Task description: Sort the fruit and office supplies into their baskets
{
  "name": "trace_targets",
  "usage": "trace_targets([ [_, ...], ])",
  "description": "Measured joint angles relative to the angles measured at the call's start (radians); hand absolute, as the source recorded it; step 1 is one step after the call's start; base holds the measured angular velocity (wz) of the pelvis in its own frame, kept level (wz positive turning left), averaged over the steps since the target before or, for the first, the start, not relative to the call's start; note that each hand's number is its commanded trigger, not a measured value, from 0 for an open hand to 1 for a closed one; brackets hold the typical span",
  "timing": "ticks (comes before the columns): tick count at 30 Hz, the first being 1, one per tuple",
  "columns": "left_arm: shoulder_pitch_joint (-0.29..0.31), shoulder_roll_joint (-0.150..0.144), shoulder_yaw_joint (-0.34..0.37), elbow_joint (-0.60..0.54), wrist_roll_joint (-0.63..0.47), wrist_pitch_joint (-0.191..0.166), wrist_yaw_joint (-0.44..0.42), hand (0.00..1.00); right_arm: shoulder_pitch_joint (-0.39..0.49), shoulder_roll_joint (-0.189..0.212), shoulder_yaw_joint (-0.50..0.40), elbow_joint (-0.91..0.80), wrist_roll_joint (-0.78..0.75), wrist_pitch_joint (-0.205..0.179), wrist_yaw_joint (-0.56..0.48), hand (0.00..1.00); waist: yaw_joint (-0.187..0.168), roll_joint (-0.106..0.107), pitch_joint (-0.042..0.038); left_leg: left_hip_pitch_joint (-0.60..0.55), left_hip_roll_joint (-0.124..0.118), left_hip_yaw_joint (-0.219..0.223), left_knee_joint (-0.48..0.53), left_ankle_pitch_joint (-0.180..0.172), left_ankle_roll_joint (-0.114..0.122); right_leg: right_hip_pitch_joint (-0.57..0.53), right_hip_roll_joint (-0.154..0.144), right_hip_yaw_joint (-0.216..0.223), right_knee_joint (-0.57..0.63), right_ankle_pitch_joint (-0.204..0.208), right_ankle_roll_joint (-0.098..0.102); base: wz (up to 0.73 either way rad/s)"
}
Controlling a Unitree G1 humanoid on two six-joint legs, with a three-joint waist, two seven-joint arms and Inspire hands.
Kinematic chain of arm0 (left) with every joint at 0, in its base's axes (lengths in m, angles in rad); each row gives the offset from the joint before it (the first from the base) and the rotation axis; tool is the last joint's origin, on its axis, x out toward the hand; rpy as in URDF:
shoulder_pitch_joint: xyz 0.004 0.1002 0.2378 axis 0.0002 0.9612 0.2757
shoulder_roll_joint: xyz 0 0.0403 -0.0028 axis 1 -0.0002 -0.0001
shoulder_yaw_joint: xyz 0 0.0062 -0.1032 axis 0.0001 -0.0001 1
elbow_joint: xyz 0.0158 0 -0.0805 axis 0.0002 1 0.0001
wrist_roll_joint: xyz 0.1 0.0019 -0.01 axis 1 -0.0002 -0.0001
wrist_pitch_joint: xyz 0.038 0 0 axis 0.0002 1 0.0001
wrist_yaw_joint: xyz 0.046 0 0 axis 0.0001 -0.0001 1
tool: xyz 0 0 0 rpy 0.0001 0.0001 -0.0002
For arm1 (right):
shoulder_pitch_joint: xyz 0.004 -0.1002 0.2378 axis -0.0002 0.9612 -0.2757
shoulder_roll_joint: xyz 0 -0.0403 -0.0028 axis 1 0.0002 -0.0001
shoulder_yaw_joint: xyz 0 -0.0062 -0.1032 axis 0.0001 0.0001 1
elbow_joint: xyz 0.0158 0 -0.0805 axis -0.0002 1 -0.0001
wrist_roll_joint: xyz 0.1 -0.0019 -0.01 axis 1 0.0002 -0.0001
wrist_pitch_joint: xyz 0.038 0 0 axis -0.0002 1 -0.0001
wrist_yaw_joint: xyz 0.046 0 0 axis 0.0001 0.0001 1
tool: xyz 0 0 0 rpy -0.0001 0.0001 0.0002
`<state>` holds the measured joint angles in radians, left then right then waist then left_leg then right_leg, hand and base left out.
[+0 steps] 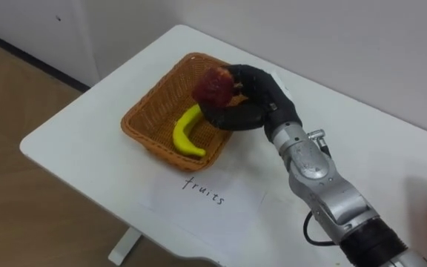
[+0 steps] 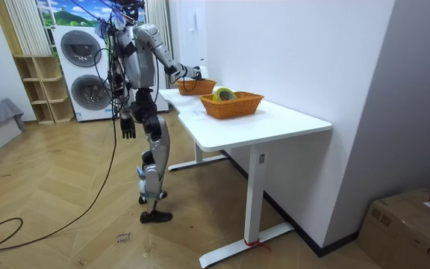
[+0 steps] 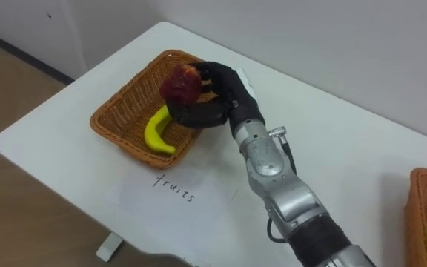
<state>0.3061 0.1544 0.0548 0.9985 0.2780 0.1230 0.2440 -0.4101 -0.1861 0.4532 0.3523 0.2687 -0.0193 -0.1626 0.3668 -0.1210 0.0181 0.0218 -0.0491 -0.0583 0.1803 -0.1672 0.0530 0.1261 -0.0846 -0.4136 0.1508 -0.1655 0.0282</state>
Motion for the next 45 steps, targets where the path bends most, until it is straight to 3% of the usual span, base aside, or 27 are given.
trace_targets([
  [5,0.000,0.000,0.000,0.000,0.000,0.000,0.000,0.00,0.000,0.001,0.000,0.002,-0.004,0.000,0.004,1.00,0.000,0.001,0.0007,0.000,0.000,0.000,0.000,0.000,0.000,0.000,0.000,0.000,0.000,0.000,0.000,0.00],
  [6,0.000,0.000,0.000,0.002,0.000,0.000,0.000,0.00,0.000,0.003,0.000,0.006,-0.006,0.000,0.005,0.92,0.001,0.002,0.0014,0.000,0.000,0.000,0.000,0.000,0.000,0.000,0.000,0.000,0.000,0.000,0.000,0.00],
  [7,0.000,0.000,0.000,0.002,0.000,0.000,0.000,0.00,0.000,0.005,0.000,0.010,-0.008,0.000,0.005,0.59,0.001,0.003,0.0019,0.000,0.000,0.000,0.000,0.000,0.000,0.000,0.000,0.000,0.000,0.000,0.000,0.00],
  [8,0.000,0.000,0.000,0.002,0.000,0.000,0.000,0.00,0.000,0.009,0.000,0.021,-0.012,0.000,0.005,0.53,0.001,0.004,0.0027,0.000,0.000,0.000,0.000,0.000,0.000,0.000,0.000,0.000,0.000,0.000,0.000,0.00],
  [9,0.000,0.000,0.000,0.002,0.000,0.000,0.000,0.00,0.000,0.014,0.000,0.031,-0.013,0.000,0.005,0.15,0.001,0.006,0.0039,-0.001,0.000,0.000,-0.001,0.000,0.000,0.000,0.000,0.000,0.000,0.000,0.000,0.00],
  [10,0.000,0.000,0.000,0.002,0.000,0.000,0.000,0.00,0.000,0.015,0.000,0.032,-0.013,0.000,0.005,0.03,0.001,0.006,0.0044,-0.002,0.000,0.000,-0.001,0.000,0.000,-0.001,0.000,0.000,0.000,0.000,0.000,0.00],
  [11,0.000,0.000,0.000,0.002,0.000,0.000,0.000,0.00,0.000,0.017,0.000,0.032,-0.013,0.000,0.005,0.00,0.001,0.007,0.0051,-0.002,0.000,0.000,-0.001,0.000,0.000,-0.001,0.000,0.000,0.000,0.000,0.000,0.00],
  [26,-0.001,0.001,0.000,0.002,0.012,-0.001,0.008,0.00,0.000,0.026,0.000,0.032,-0.014,-0.002,0.003,0.00,0.001,0.006,0.0033,0.000,0.000,0.000,0.006,0.000,0.000,0.002,0.000,0.000,0.000,0.000,0.000,0.00],
  [33,0.000,0.001,0.001,0.000,0.020,0.000,0.009,0.00,0.000,0.026,0.000,0.032,-0.013,-0.002,0.003,0.00,0.000,-0.002,-0.0062,0.001,0.000,0.000,0.008,0.000,0.000,0.004,0.000,-0.001,0.000,0.000,0.000,0.00],
  [45,-0.005,-0.002,0.001,0.000,0.019,0.001,0.007,0.00,0.000,0.026,-0.001,0.031,-0.034,-0.002,0.004,0.00,-0.003,-0.001,-0.0055,0.003,-0.001,-0.003,0.008,0.000,0.000,0.012,0.000,-0.002,0.001,0.000,0.000,0.00],
])
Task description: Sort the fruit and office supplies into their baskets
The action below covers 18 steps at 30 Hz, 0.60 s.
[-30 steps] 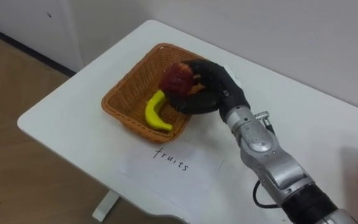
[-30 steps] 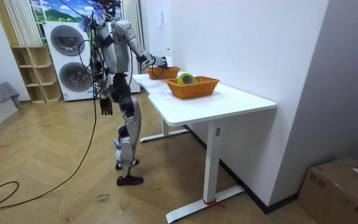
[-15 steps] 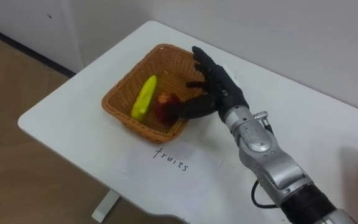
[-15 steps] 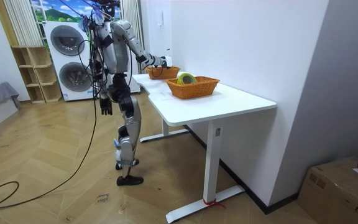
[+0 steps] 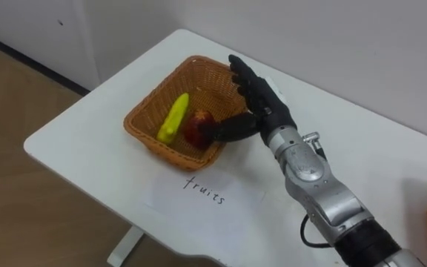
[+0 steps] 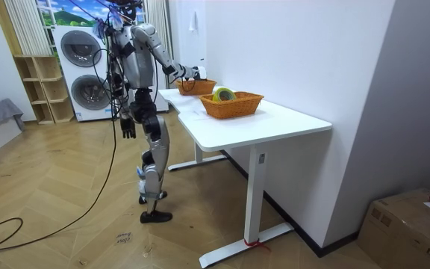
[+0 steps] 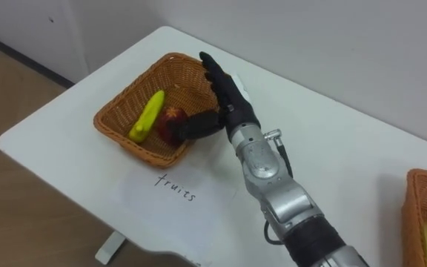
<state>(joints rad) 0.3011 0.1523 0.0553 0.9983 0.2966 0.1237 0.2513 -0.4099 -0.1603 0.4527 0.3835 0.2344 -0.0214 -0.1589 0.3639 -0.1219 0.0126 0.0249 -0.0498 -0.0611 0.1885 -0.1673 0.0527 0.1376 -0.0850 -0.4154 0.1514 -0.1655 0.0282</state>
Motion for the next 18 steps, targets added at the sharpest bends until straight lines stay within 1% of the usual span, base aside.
trace_targets([
  [8,-0.028,0.005,0.001,0.004,-0.002,-0.004,-0.017,0.00,0.000,-0.012,-0.004,-0.015,-0.008,0.000,0.000,0.00,-0.013,0.002,0.0013,0.002,-0.001,-0.006,0.001,0.000,0.000,0.004,0.000,0.003,0.000,0.000,0.000,0.02],
  [10,-0.040,0.005,0.000,0.009,-0.001,-0.007,-0.018,0.00,-0.001,-0.025,-0.006,-0.039,-0.005,0.000,-0.001,0.00,-0.014,0.004,0.0028,0.003,-0.001,-0.004,0.003,0.000,0.000,0.004,0.000,0.005,0.000,0.000,0.000,0.00],
  [11,-0.048,0.005,0.001,0.017,-0.001,-0.009,-0.018,0.00,-0.001,-0.040,-0.009,-0.070,-0.005,0.000,-0.001,0.00,-0.014,0.006,0.0044,0.004,-0.001,-0.004,0.003,0.000,0.000,0.004,-0.001,0.006,0.000,0.000,0.000,0.00],
  [12,-0.057,0.005,0.003,0.026,0.000,-0.015,-0.018,0.00,-0.003,-0.052,-0.024,-0.100,-0.007,-0.005,-0.002,0.00,-0.018,0.009,0.0061,0.004,-0.001,-0.004,0.006,0.000,0.000,0.004,0.000,0.006,0.000,0.000,0.000,0.00],
  [13,-0.062,0.005,0.003,0.031,0.000,-0.017,-0.018,0.00,-0.004,-0.055,-0.035,-0.109,-0.011,-0.010,-0.001,0.00,-0.022,0.011,0.0073,0.005,-0.001,-0.004,0.008,0.000,0.000,0.006,0.000,0.006,0.000,0.000,0.000,0.00],
  [15,-0.063,0.004,0.002,0.033,0.000,-0.022,-0.018,0.00,-0.005,-0.071,-0.088,-0.149,-0.008,-0.023,-0.004,0.00,-0.036,0.019,0.0094,0.005,-0.001,-0.001,0.009,0.000,0.000,0.007,-0.001,0.006,0.000,0.000,0.000,0.00],
  [16,-0.063,0.004,0.002,0.032,0.000,-0.022,-0.019,0.00,-0.005,-0.074,-0.104,-0.160,-0.004,-0.023,-0.005,0.00,-0.041,0.023,0.0100,0.005,-0.001,0.002,0.009,0.000,0.000,0.007,-0.001,0.007,0.000,0.000,0.000,-0.03],
  [17,-0.064,0.004,0.004,0.032,0.003,-0.024,-0.021,0.00,-0.005,-0.076,-0.139,-0.185,-0.004,-0.023,-0.007,0.00,-0.061,0.029,0.0095,0.005,-0.001,0.000,0.009,0.000,0.001,0.006,-0.001,0.009,0.000,0.000,0.000,-0.06],
  [18,-0.057,0.004,0.011,0.033,0.010,-0.025,-0.022,0.00,-0.004,-0.077,-0.169,-0.211,-0.005,-0.023,-0.014,0.00,-0.071,0.039,0.0072,0.005,0.000,0.003,0.008,-0.001,0.001,0.004,-0.001,0.015,0.000,0.000,0.000,-0.08],
])
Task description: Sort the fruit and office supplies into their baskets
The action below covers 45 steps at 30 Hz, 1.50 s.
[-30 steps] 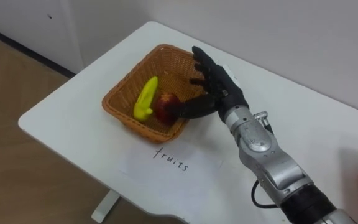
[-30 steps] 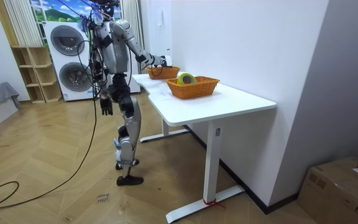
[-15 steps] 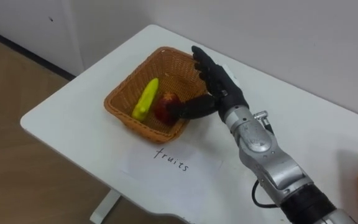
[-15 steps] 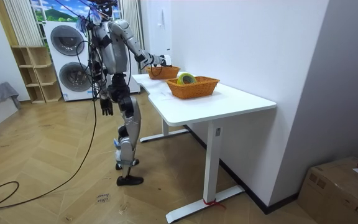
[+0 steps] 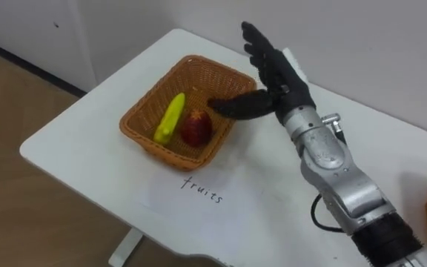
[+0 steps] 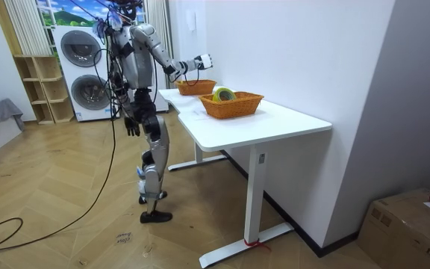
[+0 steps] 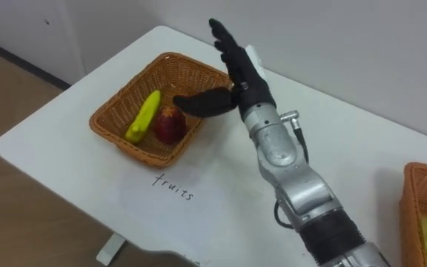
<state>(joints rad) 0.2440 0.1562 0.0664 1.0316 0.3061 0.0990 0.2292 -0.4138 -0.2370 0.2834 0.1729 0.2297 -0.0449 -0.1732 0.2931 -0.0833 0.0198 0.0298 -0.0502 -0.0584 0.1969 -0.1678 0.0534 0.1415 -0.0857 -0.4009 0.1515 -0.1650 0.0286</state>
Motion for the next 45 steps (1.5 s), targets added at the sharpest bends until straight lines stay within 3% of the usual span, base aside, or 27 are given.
trace_targets([
  [3,0.013,0.002,0.010,0.001,0.012,-0.005,0.000,0.00,0.000,-0.007,-0.051,-0.039,-0.004,-0.013,-0.020,0.00,-0.034,0.015,-0.0098,0.009,0.002,0.009,-0.007,0.000,0.000,0.000,0.001,0.015,0.001,0.000,0.000,-0.10],
  [6,0.018,-0.001,0.010,0.004,0.020,-0.011,-0.001,0.00,0.000,-0.011,-0.076,-0.044,-0.005,-0.019,-0.027,0.00,-0.047,0.031,-0.0198,0.023,0.006,0.031,-0.016,0.000,0.000,0.000,0.004,0.042,0.002,0.000,0.000,-0.23],
  [12,0.013,-0.004,0.011,0.006,0.020,-0.017,0.000,0.00,0.000,-0.043,-0.079,-0.077,0.002,-0.019,-0.025,0.00,-0.072,0.025,-0.0187,0.049,0.014,0.073,-0.032,0.000,-0.001,-0.001,0.011,0.101,0.003,0.001,-0.002,-0.22],
  [17,0.010,-0.006,0.010,0.007,0.021,-0.023,0.002,0.00,0.000,-0.072,-0.092,-0.107,-0.001,-0.019,-0.035,0.00,-0.102,0.011,-0.0229,0.053,0.020,0.086,-0.032,-0.003,-0.003,-0.004,0.017,0.116,0.003,0.003,-0.005,-0.09],
  [23,0.016,-0.003,0.013,0.009,0.020,-0.024,0.004,0.00,0.000,-0.116,-0.185,-0.205,0.016,-0.021,-0.072,0.00,-0.146,0.011,-0.0194,0.053,0.021,0.089,-0.032,-0.004,-0.002,-0.008,0.018,0.125,0.004,0.004,-0.005,-0.02],
  [32,0.026,-0.002,0.011,0.026,0.014,-0.042,0.000,0.00,0.009,-0.121,-0.310,-0.252,-0.070,-0.025,-0.148,0.00,-0.214,0.023,-0.0128,0.070,0.027,0.124,-0.039,-0.005,-0.002,-0.018,0.023,0.172,0.019,0.005,-0.007,-0.12],
  [37,0.027,0.001,0.055,0.052,0.011,-0.058,-0.003,0.00,0.034,-0.137,-0.386,-0.312,-0.157,-0.033,-0.197,0.00,-0.248,0.016,-0.0210,0.069,0.037,0.140,-0.040,-0.011,-0.008,-0.027,0.032,0.181,0.018,0.007,-0.011,-0.10],
  [41,0.032,0.001,0.075,0.052,0.010,-0.068,-0.001,0.00,0.094,-0.197,-0.469,-0.348,-0.163,-0.054,-0.222,0.00,-0.278,0.006,-0.0277,0.069,0.040,0.143,-0.035,-0.015,-0.011,-0.025,0.036,0.183,0.018,0.007,-0.011,0.00],
  [45,0.033,0.000,0.096,0.048,0.013,-0.085,0.011,0.00,0.176,-0.200,-0.555,-0.377,-0.152,-0.065,-0.238,0.00,-0.287,0.006,-0.0273,0.080,0.050,0.188,-0.035,-0.026,-0.012,-0.024,0.043,0.216,0.020,0.008,-0.013,-0.25],
])
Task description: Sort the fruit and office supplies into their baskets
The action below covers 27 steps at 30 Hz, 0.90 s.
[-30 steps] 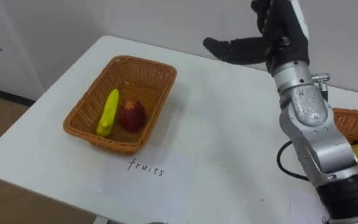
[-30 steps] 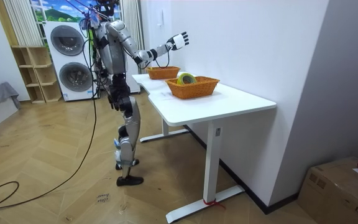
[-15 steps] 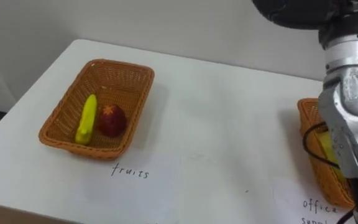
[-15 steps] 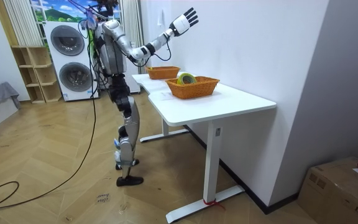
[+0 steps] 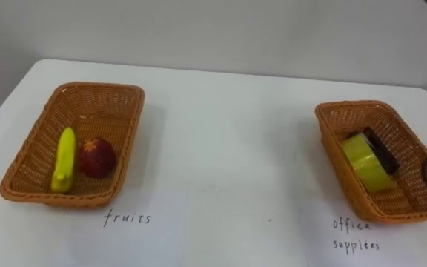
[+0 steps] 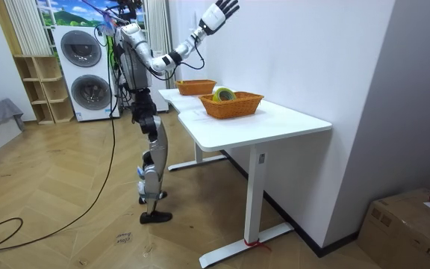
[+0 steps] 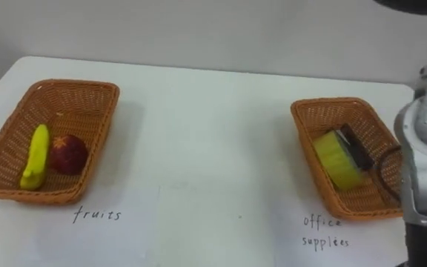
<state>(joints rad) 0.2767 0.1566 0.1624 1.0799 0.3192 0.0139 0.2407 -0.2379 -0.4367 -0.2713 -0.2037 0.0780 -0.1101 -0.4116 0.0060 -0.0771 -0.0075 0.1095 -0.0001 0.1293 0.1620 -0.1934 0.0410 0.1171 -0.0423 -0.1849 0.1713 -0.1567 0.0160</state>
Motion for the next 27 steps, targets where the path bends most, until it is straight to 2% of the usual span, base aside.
trace_targets([
  [2,0.002,0.000,0.002,0.000,0.000,0.000,0.021,0.00,0.031,0.000,-0.008,-0.024,0.018,-0.001,-0.015,0.00,-0.004,0.006,0.0034,0.005,0.005,0.008,0.001,-0.008,-0.003,0.000,0.007,0.021,0.000,0.002,-0.003,-0.29],
  [5,0.002,0.001,0.002,0.001,-0.001,-0.017,0.054,0.00,0.086,0.000,-0.037,-0.044,0.064,-0.023,-0.032,0.00,-0.034,0.006,0.0040,0.006,0.007,0.009,0.005,-0.009,-0.004,0.003,0.008,0.022,0.000,0.003,-0.004,-0.04],
  [7,-0.001,0.001,0.000,0.001,-0.003,-0.030,0.072,0.00,0.128,0.000,-0.059,-0.047,0.083,-0.031,-0.055,0.00,-0.041,0.004,0.0034,0.007,0.007,0.012,0.005,-0.009,-0.004,0.004,0.009,0.023,0.001,0.003,-0.005,-0.03],
  [10,0.009,0.001,-0.003,-0.001,-0.004,-0.037,0.105,0.00,0.188,0.000,-0.081,-0.045,0.093,-0.031,-0.119,0.00,-0.048,0.007,0.0045,0.007,0.009,0.028,0.003,-0.010,-0.004,-0.002,0.012,0.045,0.000,0.003,-0.005,-0.14],
  [19,0.029,0.001,-0.019,-0.001,-0.008,-0.035,0.130,0.00,0.327,0.013,-0.185,0.011,0.218,-0.043,-0.314,0.00,-0.072,0.001,0.0099,0.004,0.009,0.029,0.003,-0.014,-0.005,-0.015,0.013,0.046,-0.004,0.003,-0.005,-0.02],
  [22,0.031,0.002,-0.022,-0.002,-0.003,-0.022,0.130,0.00,0.343,0.034,-0.216,0.059,0.263,-0.044,-0.376,0.00,-0.084,0.002,0.0098,0.005,0.007,0.029,0.004,-0.014,-0.005,-0.015,0.013,0.048,-0.006,0.003,-0.005,0.00],
  [24,0.027,0.003,-0.025,-0.008,-0.006,-0.013,0.130,0.00,0.359,0.070,-0.234,0.100,0.316,-0.043,-0.421,0.00,-0.093,0.002,0.0094,0.004,0.007,0.029,0.005,-0.014,-0.005,-0.015,0.014,0.048,-0.007,0.003,-0.005,0.00],
  [27,0.034,0.004,-0.031,-0.045,-0.014,-0.012,0.130,0.00,0.387,0.082,-0.237,0.163,0.394,-0.043,-0.462,0.00,-0.109,0.005,0.0061,-0.001,0.007,0.029,0.003,-0.014,-0.005,-0.018,0.013,0.048,-0.017,0.003,-0.005,0.00],
])
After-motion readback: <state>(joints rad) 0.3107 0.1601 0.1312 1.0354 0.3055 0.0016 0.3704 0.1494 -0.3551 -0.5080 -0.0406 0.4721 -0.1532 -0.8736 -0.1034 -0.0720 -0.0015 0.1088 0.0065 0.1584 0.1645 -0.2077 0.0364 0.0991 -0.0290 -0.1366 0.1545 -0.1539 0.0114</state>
